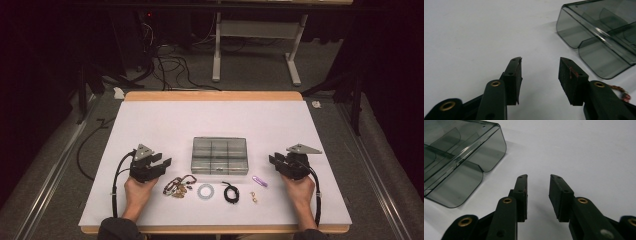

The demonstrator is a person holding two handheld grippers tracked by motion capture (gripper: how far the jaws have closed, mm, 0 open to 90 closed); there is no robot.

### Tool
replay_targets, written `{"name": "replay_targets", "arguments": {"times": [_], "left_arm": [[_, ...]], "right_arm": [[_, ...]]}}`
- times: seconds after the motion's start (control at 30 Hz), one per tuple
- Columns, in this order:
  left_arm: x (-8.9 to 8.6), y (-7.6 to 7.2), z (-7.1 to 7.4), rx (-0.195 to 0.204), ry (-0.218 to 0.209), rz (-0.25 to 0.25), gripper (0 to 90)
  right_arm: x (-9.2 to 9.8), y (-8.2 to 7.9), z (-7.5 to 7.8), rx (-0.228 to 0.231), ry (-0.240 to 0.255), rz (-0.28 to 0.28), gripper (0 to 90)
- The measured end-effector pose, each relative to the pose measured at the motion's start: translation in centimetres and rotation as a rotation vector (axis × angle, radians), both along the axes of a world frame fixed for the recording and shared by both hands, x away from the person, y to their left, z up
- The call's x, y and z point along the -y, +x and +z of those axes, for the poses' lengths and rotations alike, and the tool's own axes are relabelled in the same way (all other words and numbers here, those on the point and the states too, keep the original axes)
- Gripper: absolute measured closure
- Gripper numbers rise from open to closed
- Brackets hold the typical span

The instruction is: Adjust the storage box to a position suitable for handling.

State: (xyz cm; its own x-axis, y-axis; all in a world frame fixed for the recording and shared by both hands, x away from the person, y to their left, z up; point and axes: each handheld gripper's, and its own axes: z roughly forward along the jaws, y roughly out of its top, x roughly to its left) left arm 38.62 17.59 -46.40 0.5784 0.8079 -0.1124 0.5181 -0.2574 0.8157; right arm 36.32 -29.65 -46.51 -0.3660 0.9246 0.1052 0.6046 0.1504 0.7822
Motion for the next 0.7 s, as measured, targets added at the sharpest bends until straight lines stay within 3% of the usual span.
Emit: {"name": "replay_targets", "arguments": {"times": [0.23,0.57,0.7], "left_arm": [[0.8,-0.7,0.2,-0.009,-0.046,-0.059,66.0],[1.9,-1.4,0.4,0.0,-0.005,-0.125,76.4],[2.6,-1.7,0.4,-0.014,-0.011,-0.157,78.5]], "right_arm": [[-0.8,-0.7,0.2,0.019,-0.006,0.046,77.2],[-1.8,-1.5,0.4,0.029,0.004,0.09,83.7],[-2.3,-1.9,0.3,0.022,-0.003,0.094,85.3]]}}
